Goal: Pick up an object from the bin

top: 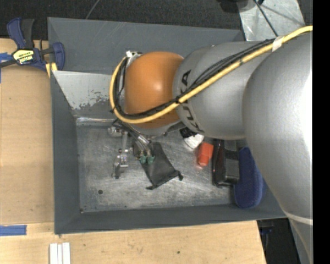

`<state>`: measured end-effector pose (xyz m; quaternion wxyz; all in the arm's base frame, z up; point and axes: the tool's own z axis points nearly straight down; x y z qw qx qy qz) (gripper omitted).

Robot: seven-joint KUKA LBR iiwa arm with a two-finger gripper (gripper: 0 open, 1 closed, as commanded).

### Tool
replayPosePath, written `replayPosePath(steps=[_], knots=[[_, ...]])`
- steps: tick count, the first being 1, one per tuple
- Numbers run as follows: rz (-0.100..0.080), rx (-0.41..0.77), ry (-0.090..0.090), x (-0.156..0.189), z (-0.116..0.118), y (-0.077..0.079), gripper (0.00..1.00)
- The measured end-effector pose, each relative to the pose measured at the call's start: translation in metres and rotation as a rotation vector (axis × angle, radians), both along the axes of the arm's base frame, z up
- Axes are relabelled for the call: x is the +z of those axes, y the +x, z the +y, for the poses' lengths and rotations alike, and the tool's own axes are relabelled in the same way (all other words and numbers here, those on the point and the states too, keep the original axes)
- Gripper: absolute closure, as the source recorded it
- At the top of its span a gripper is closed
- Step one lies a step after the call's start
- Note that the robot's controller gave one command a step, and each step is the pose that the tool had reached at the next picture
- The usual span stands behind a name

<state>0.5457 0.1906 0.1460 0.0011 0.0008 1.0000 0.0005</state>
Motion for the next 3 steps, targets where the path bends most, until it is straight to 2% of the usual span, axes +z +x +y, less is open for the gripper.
replayPosePath(steps=[1, 2, 3], knots=[[0.004, 0.058, -0.005, -0.039, -0.076, 0.005, 0.0], [-0.007, -0.02, 0.006, -0.072, -0.14, -0.001, 0.0], [-0.025, -0.018, 0.003, -0.068, -0.14, 0.004, 1.0]])
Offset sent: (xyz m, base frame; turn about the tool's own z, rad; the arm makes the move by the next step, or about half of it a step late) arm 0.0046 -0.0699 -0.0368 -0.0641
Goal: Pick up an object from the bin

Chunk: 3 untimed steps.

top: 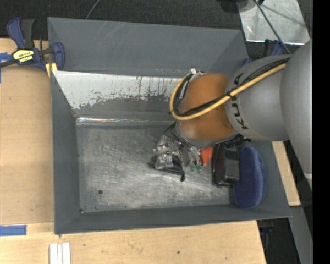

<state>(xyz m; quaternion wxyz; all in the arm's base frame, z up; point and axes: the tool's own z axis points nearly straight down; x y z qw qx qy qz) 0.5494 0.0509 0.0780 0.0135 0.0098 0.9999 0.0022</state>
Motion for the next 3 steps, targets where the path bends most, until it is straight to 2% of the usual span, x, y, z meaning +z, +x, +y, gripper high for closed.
replayPosePath(steps=[1, 2, 3], knots=[[0.001, 0.071, -0.007, 0.0, 0.004, 0.003, 1.0], [0.014, 0.151, -0.007, 0.108, 0.002, 0.013, 1.0], [0.014, 0.149, -0.006, 0.201, 0.005, 0.015, 1.0]])
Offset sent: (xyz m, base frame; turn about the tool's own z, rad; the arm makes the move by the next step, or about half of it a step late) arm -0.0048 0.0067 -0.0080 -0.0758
